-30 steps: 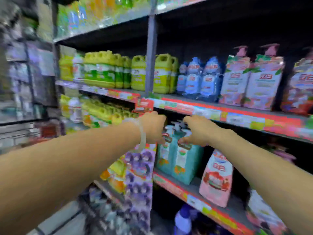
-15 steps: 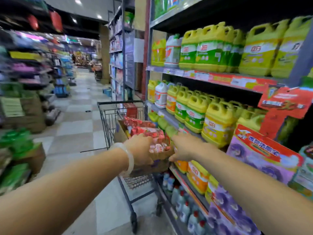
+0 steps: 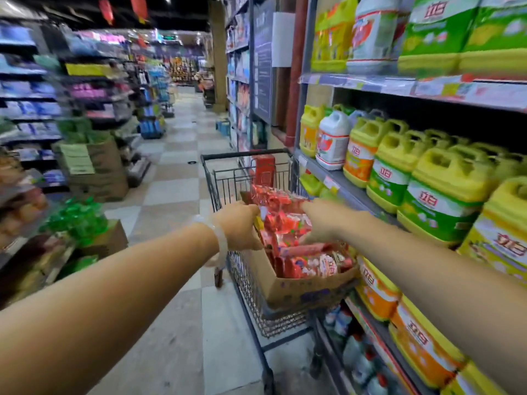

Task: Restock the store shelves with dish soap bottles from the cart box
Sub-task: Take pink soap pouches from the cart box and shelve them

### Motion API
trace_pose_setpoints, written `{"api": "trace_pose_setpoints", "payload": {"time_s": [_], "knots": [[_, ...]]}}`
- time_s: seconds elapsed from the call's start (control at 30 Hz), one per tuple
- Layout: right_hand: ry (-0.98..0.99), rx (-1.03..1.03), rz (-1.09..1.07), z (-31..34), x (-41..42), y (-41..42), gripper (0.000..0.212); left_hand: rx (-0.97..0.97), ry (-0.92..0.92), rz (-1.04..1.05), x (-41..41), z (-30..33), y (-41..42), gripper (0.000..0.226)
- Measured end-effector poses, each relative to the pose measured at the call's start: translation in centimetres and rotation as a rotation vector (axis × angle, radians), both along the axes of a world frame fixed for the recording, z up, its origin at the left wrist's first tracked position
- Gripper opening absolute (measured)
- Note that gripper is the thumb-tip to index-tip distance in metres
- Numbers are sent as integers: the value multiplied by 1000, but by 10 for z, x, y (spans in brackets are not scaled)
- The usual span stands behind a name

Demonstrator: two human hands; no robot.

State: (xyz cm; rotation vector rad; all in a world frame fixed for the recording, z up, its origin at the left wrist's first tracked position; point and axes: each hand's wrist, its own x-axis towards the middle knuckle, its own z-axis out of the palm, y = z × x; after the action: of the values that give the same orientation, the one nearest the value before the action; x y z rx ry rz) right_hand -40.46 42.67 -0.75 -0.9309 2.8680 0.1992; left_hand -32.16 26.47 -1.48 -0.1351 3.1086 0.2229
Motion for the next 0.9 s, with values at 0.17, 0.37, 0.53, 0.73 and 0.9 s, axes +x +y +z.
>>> {"api": "trace_pose_setpoints", "payload": {"time_s": [0.17,0.37,0.53,0.73,0.9], "knots": [[-47,33,-50,-33,-75,-39,68,53,-55,-9,-75,-26,-52,58],[-81,35,-164,-60,-168,-94,63,75,-102,-97,-178,-40,-124,54],[-117,-11,-259,-63,-241,-151,70,100,-131,-131,-263,-39,-185,61],[-171,25,-348,-96,-316,-185,74,114,-222,-210,-352,-74,-220,52],[-219,-39,-393,-109,-385,-199,79,123,-272,-295,-433,-97,-242,46]]}}
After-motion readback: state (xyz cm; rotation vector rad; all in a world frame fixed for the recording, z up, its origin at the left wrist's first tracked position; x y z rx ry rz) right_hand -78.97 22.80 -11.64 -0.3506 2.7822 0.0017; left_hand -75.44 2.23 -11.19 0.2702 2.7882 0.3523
